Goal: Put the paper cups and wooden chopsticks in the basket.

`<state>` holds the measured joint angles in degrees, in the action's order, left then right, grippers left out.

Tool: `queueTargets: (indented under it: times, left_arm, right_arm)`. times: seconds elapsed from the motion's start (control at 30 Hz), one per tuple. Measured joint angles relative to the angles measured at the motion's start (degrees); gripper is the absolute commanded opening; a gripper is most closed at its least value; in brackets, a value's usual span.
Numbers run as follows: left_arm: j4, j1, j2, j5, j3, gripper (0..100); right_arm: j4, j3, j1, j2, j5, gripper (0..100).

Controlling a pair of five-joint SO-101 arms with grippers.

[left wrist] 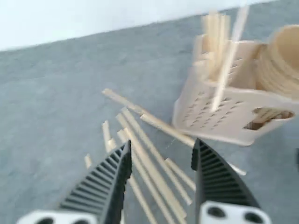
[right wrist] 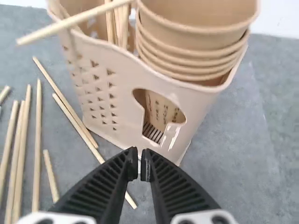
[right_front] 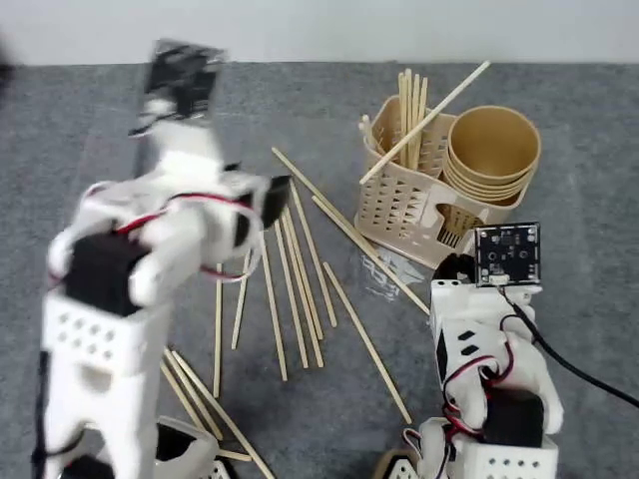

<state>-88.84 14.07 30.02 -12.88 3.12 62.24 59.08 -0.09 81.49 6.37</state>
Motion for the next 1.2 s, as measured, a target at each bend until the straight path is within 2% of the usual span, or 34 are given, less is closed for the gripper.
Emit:
queueTargets:
  times: [0.27, 0.33, 0.53, 0.77, 0.93, 1.2]
  left_arm:
    - [-0.4, -6.8, 16.2, 3.3, -17.7, 21]
    - [0.1, -9.1, 20.0, 3.4, -21.8, 21]
    - [5.8, -14.5, 27.9, 3.4, -36.7, 21]
    - [12.0, -15.6, 32.2, 3.4, -50.4, 21]
    - [15.9, -15.6, 34.3, 3.4, -56.6, 21]
    - [20.9, -15.6, 36.7, 6.6, -61.5, 21]
  right_arm:
    - [8.4, -14.4, -11.3, -12.3, 0.4, 3.7]
    - [7.5, -16.2, -12.8, -17.8, 4.7, 5.9]
    - [4.5, -17.2, -13.5, -27.8, 26.4, 20.7]
    - [-2.2, -17.2, -13.7, -30.8, 43.4, 22.0]
    - [-9.9, -17.2, -16.3, -30.9, 51.0, 22.0]
    - [-17.1, -17.2, -20.0, -31.6, 57.9, 21.9]
